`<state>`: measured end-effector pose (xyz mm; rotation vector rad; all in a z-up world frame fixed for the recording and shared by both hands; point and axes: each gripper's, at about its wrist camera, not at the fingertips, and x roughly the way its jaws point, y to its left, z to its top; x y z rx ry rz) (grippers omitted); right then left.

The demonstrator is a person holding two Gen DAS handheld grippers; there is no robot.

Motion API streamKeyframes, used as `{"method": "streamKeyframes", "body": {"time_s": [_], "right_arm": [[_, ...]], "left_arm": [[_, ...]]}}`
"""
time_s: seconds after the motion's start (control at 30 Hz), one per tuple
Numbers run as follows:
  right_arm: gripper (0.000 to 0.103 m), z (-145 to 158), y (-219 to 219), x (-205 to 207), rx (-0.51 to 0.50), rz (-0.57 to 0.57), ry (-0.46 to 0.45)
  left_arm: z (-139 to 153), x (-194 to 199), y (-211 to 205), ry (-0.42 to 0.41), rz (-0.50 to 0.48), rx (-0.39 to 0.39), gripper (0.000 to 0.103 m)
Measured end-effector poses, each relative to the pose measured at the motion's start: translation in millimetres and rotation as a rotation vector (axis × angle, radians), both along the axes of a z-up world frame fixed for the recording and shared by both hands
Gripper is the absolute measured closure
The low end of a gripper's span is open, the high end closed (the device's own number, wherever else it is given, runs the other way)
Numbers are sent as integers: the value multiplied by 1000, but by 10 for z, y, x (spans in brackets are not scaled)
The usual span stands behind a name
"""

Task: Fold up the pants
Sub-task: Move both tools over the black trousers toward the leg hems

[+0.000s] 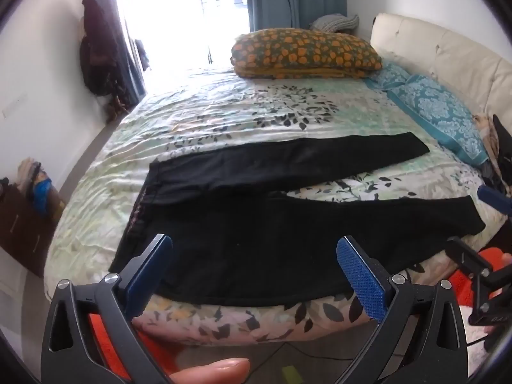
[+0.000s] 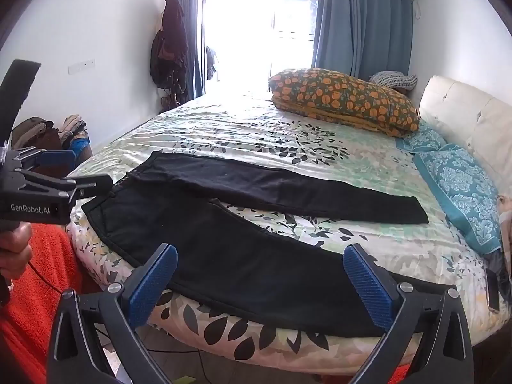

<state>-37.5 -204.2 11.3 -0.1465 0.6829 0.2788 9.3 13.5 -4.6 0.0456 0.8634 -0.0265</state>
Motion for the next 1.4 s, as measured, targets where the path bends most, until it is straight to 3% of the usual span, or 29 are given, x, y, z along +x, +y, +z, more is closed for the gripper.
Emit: {"method": "streamKeyframes", "body": {"time_s": [0.1,0.2,0.3,0.47,0.63,1.13,1.3,1.4], "right_arm": [[0,48,4,41,5,32,19],[0,179,94,140,-36,42,55],[0,331,69,241,37,7,104],[0,278,136,187,209,-140,129],[0,139,235,23,97,-155,126],[0,62,267,-27,85,-149,138],[0,-26,328,61,74,-118,154],[0,-39,373,248,27,-65,126]], "left_arm": [[14,-105,-27,-27,38,44,0],[-6,-47,31,12,84,-10,0],[-15,-77,80,5,119,-31,0],[-20,-109,108,14,129,-15,0],[-70,-129,153,30,142,-17,0],[-221,-179,78,75,117,-8,0],[-339,-31,192,32,120,-21,0],[-503,149,328,9,145,9,0]]}}
